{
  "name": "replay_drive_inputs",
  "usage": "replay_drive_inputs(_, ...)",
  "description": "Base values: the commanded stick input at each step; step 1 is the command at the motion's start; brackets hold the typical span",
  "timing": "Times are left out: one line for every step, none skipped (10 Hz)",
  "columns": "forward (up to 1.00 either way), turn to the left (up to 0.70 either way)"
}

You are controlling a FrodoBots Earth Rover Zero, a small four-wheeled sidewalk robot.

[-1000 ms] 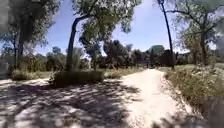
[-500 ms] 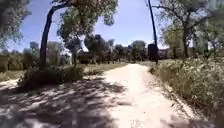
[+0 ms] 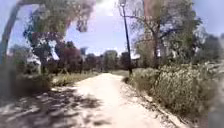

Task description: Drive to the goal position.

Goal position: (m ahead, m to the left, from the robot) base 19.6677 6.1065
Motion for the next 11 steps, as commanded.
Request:
replay_drive_inputs(0.85, 0.0)
replay_drive_inputs(0.85, 0.0)
replay_drive_inputs(0.85, 0.27)
replay_drive_inputs(0.85, 0.34)
replay_drive_inputs(0.85, 0.34)
replay_drive_inputs(0.85, 0.34)
replay_drive_inputs(0.85, 0.34)
replay_drive_inputs(0.85, 0.34)
replay_drive_inputs(0.85, 0.34)
replay_drive_inputs(0.85, 0.34)
replay_drive_inputs(0.85, 0.34)
